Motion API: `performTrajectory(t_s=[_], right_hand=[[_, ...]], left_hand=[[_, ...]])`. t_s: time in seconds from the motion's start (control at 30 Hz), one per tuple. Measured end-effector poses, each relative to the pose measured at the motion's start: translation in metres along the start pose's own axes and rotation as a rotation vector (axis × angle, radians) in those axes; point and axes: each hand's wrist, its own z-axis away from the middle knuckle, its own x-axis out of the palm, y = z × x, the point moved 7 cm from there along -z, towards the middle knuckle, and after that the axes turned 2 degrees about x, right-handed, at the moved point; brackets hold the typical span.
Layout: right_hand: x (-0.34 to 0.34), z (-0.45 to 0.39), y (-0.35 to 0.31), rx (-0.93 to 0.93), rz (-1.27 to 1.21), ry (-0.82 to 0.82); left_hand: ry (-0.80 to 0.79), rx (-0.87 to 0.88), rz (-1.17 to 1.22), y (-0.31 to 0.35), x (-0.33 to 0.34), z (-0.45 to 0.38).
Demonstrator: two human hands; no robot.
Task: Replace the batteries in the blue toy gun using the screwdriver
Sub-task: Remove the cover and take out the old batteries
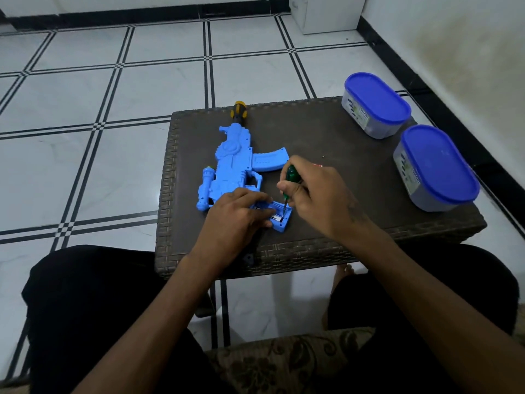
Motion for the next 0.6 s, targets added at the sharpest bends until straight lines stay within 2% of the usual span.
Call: performTrajectory(t_s=[0.07, 0.23, 0.43, 0.6], right_hand=[[-0.002, 0.007, 0.006, -0.009, -0.077, 0.046], [-0.001, 0.021, 0.006, -0.013, -0.081, 0.14], [-0.003, 0.025, -0.002, -0.014, -0.021, 0.203], [-0.008, 0.028, 0.007, 0.019, -0.128, 0.235]], left_hand=[[0.002, 0.007, -0.003, 0.001, 0.0, 0.0], [0.01, 0.023, -0.022, 0.002, 0.001, -0.001], [0.008, 0.009, -0.022, 0.0, 0.004, 0.001], [0.014, 0.016, -0.004, -0.001, 0.005, 0.0]])
